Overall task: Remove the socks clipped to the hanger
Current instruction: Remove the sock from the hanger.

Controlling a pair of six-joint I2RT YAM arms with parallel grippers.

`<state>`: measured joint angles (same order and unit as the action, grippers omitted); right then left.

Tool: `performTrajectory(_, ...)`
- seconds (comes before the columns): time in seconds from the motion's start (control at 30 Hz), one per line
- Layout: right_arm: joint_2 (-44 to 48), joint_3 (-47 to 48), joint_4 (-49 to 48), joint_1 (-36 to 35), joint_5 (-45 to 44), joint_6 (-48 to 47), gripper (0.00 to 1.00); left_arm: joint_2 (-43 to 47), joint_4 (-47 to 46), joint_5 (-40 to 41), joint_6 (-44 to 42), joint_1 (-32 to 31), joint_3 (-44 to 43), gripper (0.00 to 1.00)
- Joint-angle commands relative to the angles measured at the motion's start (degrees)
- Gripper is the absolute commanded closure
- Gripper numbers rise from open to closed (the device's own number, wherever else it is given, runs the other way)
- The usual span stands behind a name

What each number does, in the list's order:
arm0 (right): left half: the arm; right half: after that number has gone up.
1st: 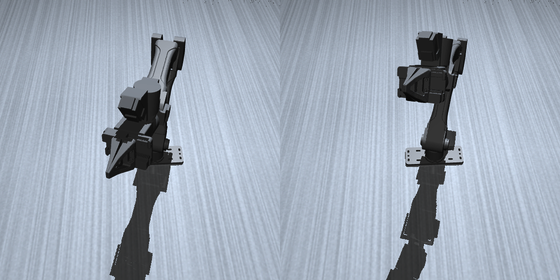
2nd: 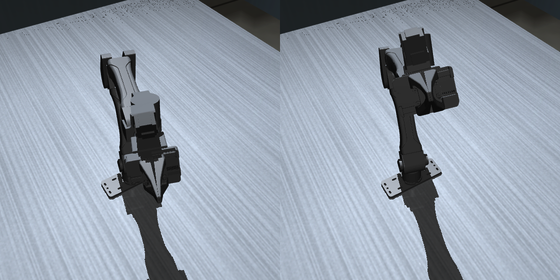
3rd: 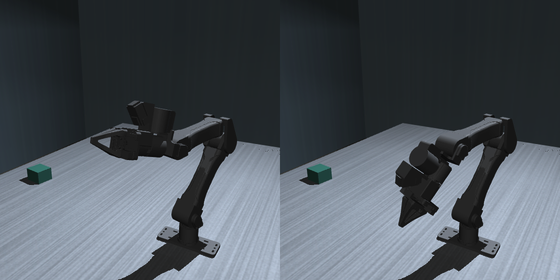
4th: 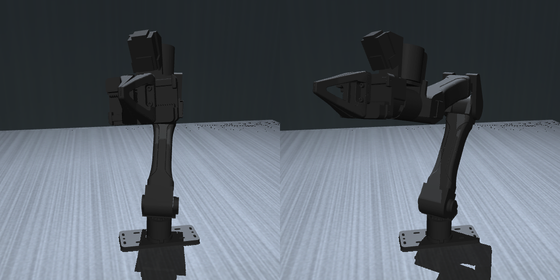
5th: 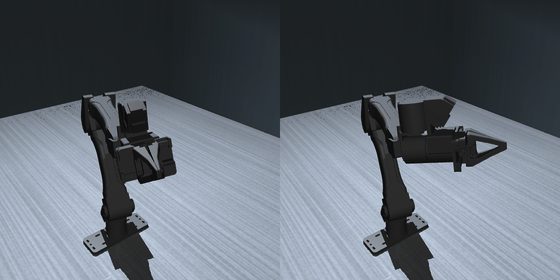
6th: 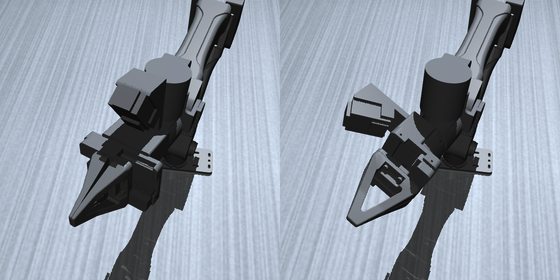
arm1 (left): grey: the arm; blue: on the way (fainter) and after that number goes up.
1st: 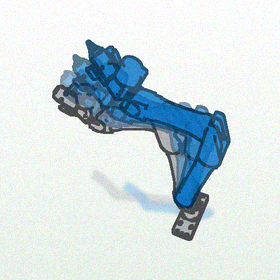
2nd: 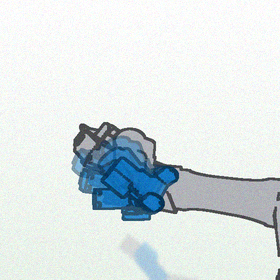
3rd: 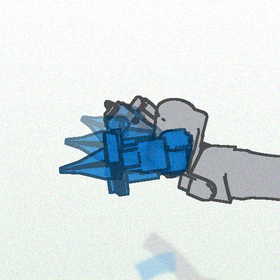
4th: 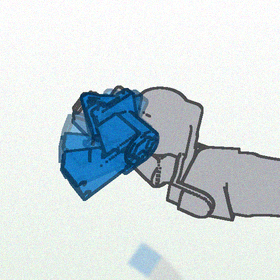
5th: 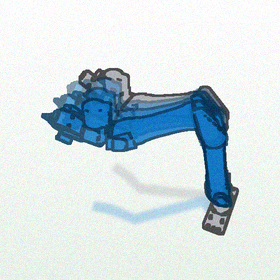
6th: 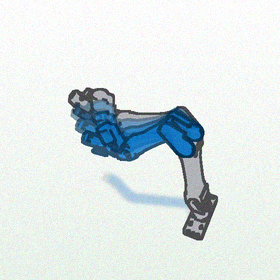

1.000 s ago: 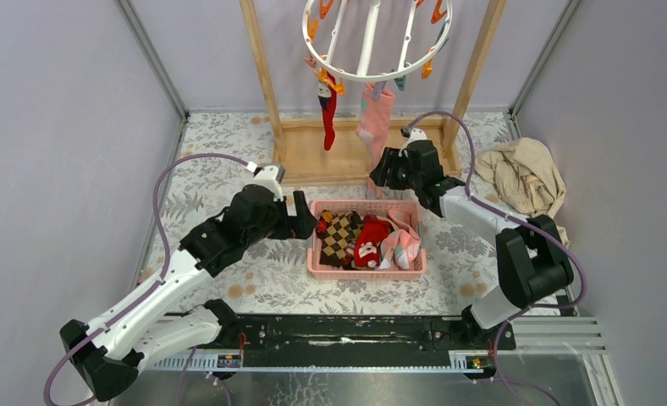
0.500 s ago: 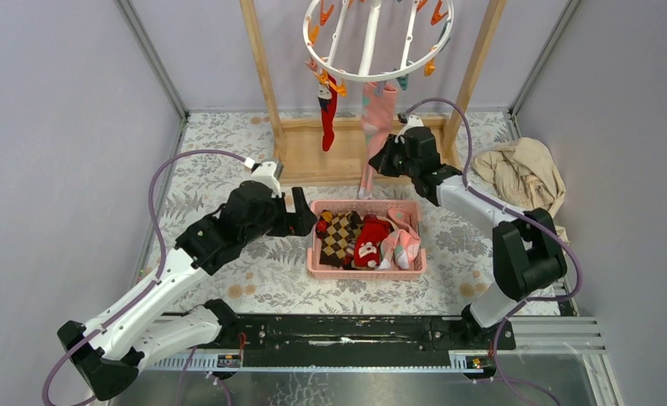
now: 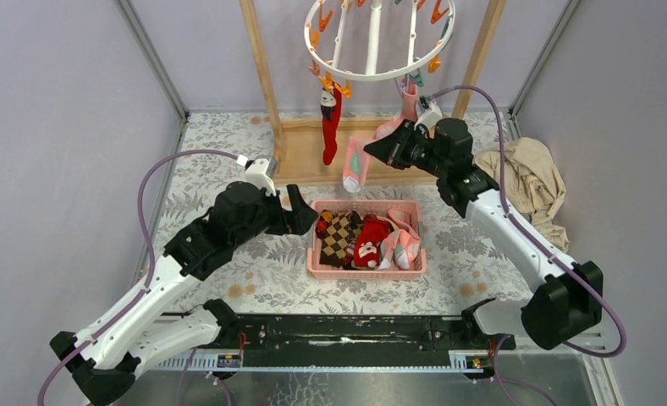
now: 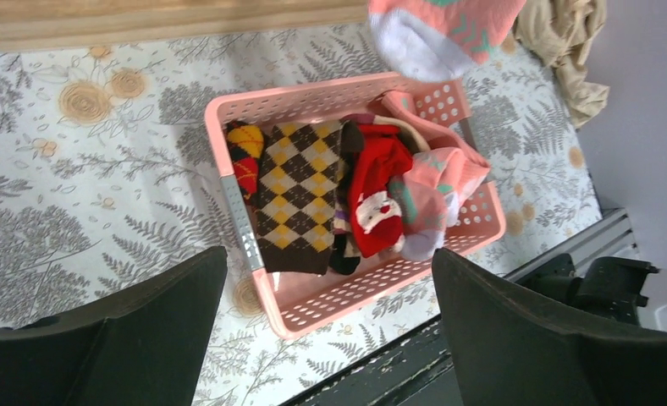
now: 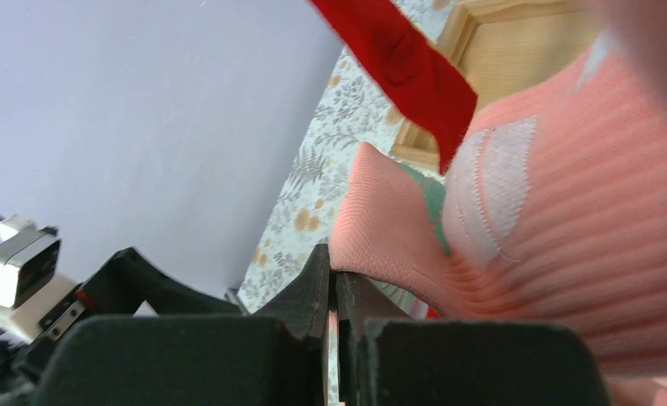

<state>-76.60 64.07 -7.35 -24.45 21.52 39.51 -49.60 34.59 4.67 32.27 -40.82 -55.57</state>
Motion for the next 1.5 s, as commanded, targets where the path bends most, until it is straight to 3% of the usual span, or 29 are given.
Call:
performTrajectory(0.0,4.3,3.1,2.6,-0.4,5.0,4.1,1.0,0.8,-7.5,-3.3,0.9,0.3,0.0,0.01)
performTrajectory(0.33,10.3,2.2,8.7,-0.4,7.9,5.0,1.0,-1.8,-18.3,-7.6,2.8,0.3,2.7,0.01)
performTrajectory(0.73,10.5,1.3,6.9,-0.2,11.9,6.8,1.0,-8.9,-35.4,-17.0,3.2,0.2,3.5,0.01)
performTrajectory(1.07,9.7,1.6,4.3,0.1,14.7,8.3,1.0,-14.9,-36.7,-12.4,-0.4,0.3,1.7,0.01)
performTrajectory(1.43,10.8,-0.3,4.0,0.5,17.6,8.7,1.0,-17.8,-51.9,-23.9,-1.0,0.2,4.2,0.01)
performTrajectory(1.47,11.1,-0.7,4.0,0.5,17.7,8.6,1.0,-18.2,-53.2,-25.3,-0.7,0.3,4.3,0.07)
